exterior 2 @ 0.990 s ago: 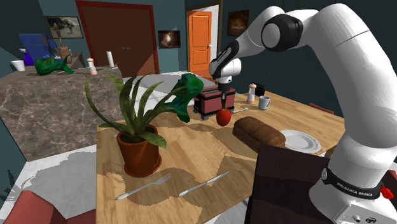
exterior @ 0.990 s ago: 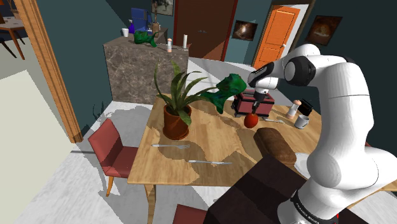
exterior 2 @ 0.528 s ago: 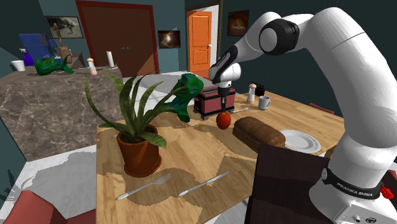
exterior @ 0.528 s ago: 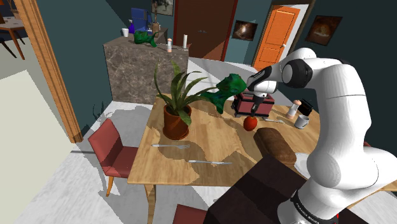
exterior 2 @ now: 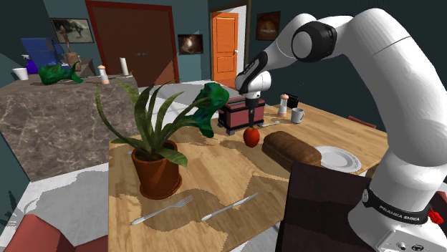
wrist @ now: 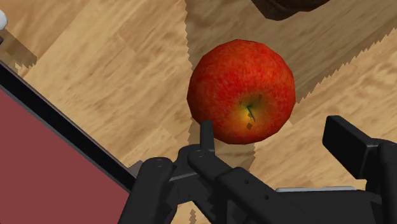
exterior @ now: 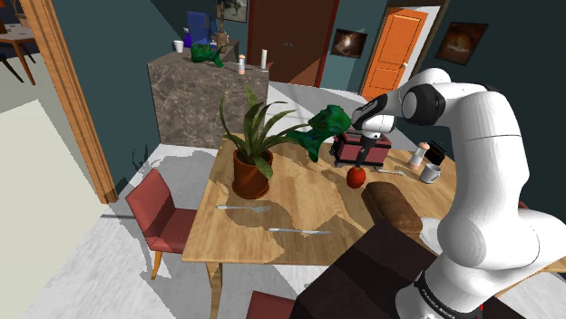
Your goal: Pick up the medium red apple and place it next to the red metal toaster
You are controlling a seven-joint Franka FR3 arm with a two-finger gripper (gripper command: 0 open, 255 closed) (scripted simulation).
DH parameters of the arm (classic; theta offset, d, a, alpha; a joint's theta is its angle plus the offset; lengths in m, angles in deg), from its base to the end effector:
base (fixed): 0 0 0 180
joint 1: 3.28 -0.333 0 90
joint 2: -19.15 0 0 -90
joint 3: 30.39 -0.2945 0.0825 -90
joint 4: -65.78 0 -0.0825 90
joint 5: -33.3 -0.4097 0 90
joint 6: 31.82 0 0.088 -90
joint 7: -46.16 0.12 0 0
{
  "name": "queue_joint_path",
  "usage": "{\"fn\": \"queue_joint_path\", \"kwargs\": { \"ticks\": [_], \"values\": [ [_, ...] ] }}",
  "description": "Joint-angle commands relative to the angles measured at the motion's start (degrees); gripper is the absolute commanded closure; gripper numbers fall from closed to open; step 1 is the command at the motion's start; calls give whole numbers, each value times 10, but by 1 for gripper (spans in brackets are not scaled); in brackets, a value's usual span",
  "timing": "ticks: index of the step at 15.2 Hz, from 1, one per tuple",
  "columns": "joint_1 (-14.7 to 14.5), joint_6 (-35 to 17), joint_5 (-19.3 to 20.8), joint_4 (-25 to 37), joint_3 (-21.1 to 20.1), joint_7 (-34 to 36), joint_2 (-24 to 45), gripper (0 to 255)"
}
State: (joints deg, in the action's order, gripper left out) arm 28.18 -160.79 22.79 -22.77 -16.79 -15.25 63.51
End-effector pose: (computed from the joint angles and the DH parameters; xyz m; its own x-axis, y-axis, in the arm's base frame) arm 0.5138 -0.4815 0.1534 0.9730 0.2265 -0.0451 0.2256 -0.9739 -0.0240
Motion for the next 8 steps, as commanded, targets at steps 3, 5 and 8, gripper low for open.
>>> {"fn": "queue_joint_path", "kwargs": {
  "ticks": [3, 5, 8],
  "values": [
    [0, 0, 0, 0, 0, 0, 0, 0],
    [-3, 25, 5, 2, 4, 3, -23, 0],
    [-6, 49, 10, 7, 8, 6, -42, 0]
  ]
}}
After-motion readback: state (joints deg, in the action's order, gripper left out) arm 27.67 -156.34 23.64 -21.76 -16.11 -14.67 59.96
